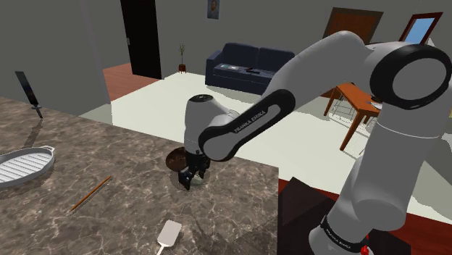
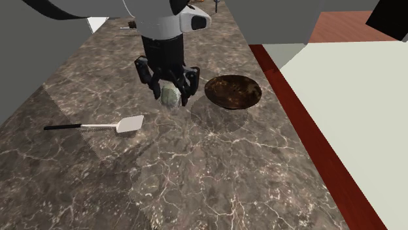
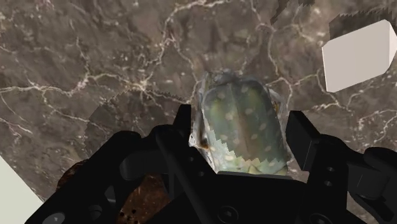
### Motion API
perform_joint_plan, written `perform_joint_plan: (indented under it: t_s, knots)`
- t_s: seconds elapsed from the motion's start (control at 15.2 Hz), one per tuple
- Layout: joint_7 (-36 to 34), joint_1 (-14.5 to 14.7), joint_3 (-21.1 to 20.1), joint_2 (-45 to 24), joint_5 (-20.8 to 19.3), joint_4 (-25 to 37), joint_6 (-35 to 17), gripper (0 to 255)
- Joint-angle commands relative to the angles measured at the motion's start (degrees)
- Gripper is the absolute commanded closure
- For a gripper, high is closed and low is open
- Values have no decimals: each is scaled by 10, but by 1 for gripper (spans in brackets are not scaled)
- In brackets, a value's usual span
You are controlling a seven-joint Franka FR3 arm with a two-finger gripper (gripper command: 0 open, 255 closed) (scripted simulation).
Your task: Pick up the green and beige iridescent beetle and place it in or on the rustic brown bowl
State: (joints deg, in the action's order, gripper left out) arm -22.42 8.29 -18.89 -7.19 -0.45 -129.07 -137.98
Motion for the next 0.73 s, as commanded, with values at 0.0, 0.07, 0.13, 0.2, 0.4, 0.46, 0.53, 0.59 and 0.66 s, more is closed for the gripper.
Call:
perform_joint_plan:
  t_s: [0.0,0.07,0.13,0.2,0.4,0.46,0.53,0.59,0.66]
  knots:
    - [4,-1,-1,10,5,5,15,255]
    - [6,-2,-1,16,7,8,23,255]
    - [6,-2,-1,16,8,8,23,255]
    - [15,-8,5,6,4,22,28,255]
    - [43,-24,20,-27,-5,69,44,255]
    - [52,-30,25,-39,-7,86,50,255]
    - [61,-35,30,-51,-10,103,56,255]
    - [69,-40,35,-63,-12,121,63,255]
    - [78,-45,39,-75,-15,140,70,255]
